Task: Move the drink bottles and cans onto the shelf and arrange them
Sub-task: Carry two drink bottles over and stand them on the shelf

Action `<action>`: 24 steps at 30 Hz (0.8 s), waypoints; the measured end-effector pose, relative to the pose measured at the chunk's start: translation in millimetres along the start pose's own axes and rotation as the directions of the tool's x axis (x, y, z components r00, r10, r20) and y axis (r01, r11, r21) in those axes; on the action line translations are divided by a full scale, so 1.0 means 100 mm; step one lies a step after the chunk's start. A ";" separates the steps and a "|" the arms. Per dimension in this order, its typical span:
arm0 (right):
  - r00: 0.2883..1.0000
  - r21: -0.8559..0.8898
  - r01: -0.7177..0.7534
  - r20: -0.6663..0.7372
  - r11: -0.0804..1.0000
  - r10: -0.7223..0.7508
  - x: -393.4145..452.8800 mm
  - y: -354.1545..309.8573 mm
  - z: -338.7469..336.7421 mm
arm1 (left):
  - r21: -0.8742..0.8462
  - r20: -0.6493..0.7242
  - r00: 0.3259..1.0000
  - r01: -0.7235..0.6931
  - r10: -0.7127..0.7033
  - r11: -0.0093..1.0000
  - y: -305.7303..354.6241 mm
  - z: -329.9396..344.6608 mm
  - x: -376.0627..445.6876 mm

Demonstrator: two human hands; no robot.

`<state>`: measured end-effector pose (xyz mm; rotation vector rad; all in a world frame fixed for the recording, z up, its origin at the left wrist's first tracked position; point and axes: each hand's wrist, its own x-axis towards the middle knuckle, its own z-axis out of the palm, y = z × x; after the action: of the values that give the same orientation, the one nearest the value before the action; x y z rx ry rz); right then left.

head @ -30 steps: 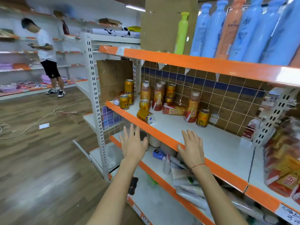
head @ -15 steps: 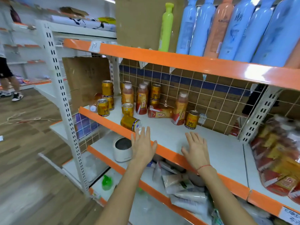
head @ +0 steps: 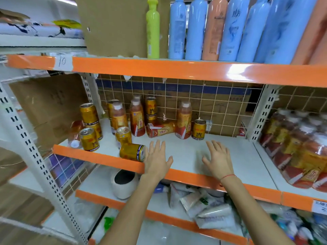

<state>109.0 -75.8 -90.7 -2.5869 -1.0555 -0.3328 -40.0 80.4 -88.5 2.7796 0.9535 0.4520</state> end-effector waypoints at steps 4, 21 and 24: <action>1.000 -0.005 -0.025 -0.003 1.000 0.025 0.05 0.04 0.01 | -0.035 0.033 0.999 -0.022 0.024 0.999 0.01 0.07 0.11; 0.999 -0.031 -0.012 0.038 0.999 0.013 0.52 0.37 0.12 | -0.005 -0.049 0.999 0.015 -0.016 1.000 -0.01 0.16 0.62; 0.998 -0.004 -0.016 0.067 1.000 0.016 0.54 0.36 0.17 | 0.022 -0.024 1.000 0.008 -0.008 1.000 -0.09 0.13 0.70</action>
<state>174.1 -59.3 -95.7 -2.6252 -1.0574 -0.2454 11.7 129.9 -86.7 2.7949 0.9804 0.4773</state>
